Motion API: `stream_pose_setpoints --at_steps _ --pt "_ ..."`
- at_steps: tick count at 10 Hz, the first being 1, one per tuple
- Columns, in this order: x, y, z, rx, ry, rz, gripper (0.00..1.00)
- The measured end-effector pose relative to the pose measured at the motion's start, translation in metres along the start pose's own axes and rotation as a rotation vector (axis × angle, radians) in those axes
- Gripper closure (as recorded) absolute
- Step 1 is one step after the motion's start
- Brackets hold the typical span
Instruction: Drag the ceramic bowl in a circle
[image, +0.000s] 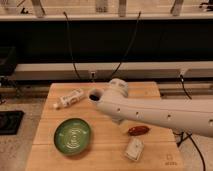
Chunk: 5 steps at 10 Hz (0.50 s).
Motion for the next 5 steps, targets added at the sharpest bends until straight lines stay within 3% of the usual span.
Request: stream_pose_setpoints --at_steps 5 --pt "-0.035 -0.008 0.013 0.020 -0.023 -0.113 0.20"
